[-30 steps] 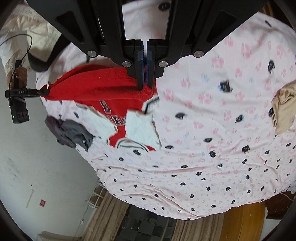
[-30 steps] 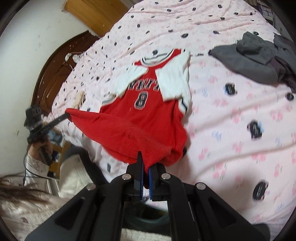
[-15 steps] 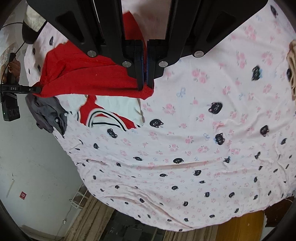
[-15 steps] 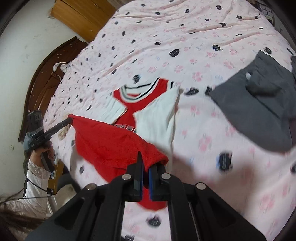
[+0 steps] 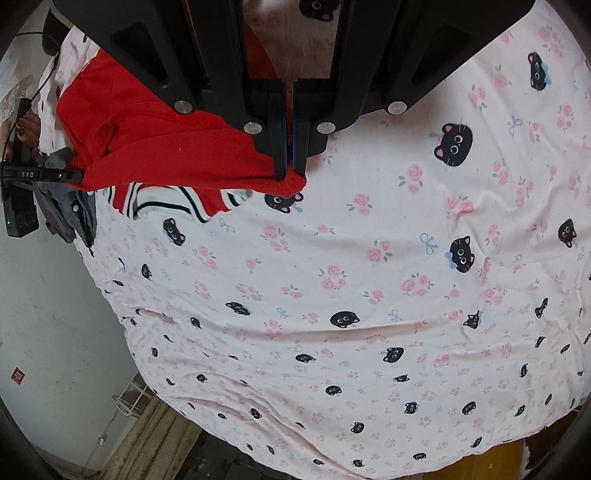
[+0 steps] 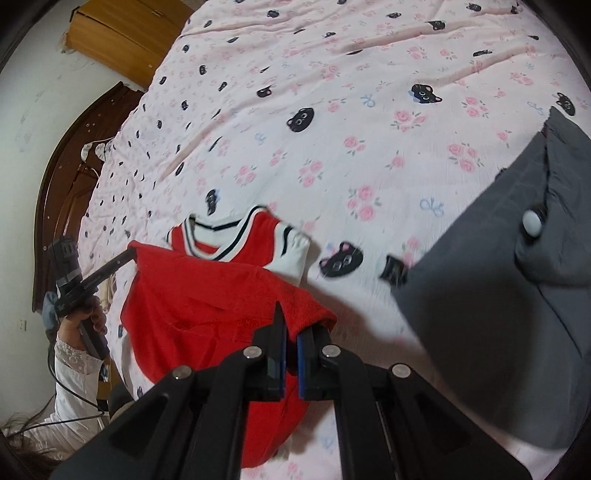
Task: Fold clothes
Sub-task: 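Lift the hem with both grippers and fold it toward the collar, then lay the hem over the collar and open both grippers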
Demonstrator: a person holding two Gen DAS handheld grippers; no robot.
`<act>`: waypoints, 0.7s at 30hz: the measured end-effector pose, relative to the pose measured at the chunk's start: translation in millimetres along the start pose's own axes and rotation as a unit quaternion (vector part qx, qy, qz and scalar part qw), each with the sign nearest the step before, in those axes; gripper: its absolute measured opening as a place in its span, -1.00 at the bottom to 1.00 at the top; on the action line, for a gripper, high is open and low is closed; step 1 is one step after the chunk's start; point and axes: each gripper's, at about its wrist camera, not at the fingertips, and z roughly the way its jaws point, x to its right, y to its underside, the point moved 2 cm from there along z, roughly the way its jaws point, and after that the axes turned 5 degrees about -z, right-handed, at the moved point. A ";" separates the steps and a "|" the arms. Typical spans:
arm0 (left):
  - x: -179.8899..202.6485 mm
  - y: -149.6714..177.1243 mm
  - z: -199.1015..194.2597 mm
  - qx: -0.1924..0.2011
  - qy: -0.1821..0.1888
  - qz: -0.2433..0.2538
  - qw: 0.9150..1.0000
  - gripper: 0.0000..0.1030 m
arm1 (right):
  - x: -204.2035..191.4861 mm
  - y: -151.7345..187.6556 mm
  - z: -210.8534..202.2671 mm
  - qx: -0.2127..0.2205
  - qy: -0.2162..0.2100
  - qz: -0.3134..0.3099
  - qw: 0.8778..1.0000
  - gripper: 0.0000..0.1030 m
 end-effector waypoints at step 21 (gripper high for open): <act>-30.8 -20.5 17.1 0.022 -0.050 -0.038 0.998 -0.95 | 22.2 -37.3 28.9 -0.013 0.004 0.040 0.999 -0.88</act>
